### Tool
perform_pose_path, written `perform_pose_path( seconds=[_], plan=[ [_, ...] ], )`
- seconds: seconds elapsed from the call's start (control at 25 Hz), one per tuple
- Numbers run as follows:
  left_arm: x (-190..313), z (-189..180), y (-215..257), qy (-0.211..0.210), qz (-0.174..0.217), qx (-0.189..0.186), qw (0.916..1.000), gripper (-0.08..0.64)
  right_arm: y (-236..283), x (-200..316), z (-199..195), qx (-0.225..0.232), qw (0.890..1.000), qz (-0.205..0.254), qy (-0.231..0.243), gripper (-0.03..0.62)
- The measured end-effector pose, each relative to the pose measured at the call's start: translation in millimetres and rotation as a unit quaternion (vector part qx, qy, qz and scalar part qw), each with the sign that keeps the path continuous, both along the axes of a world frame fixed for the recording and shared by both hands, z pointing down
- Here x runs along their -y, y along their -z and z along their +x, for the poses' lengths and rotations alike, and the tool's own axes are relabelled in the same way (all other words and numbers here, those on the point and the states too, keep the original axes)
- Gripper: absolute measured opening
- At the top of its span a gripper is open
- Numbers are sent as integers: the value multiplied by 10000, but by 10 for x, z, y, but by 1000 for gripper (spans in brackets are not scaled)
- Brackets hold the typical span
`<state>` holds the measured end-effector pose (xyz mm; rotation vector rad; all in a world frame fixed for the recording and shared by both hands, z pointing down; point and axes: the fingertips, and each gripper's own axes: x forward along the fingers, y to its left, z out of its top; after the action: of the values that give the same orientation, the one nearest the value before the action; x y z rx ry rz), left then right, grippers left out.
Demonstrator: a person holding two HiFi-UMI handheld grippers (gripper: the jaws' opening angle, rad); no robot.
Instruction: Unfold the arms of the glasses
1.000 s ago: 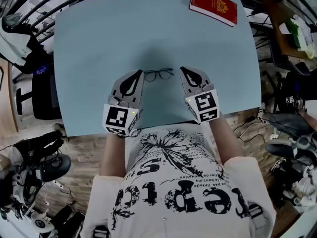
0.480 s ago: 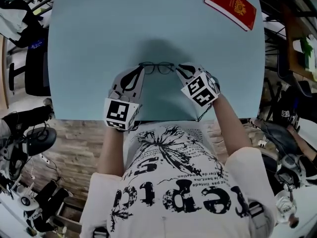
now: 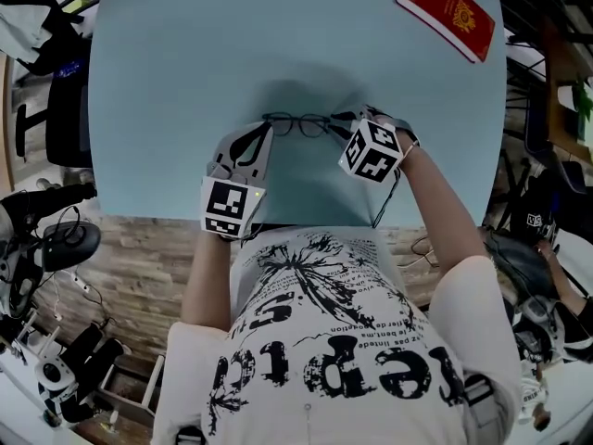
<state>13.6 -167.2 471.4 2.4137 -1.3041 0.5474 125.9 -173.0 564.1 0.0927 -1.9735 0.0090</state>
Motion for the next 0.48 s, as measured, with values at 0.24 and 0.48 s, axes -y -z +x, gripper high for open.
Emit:
perform_pose_path(
  seconds=[0.24, 0.48],
  plan=[
    [-7, 35, -117, -171, -162, 186, 9996, 20, -104, -22, -33, -154, 9991, -76, 392, 46],
    [-36, 102, -333, -594, -467, 803, 9939, 21, -125, -40, -22, -111, 9988, -187, 430, 38]
  ],
)
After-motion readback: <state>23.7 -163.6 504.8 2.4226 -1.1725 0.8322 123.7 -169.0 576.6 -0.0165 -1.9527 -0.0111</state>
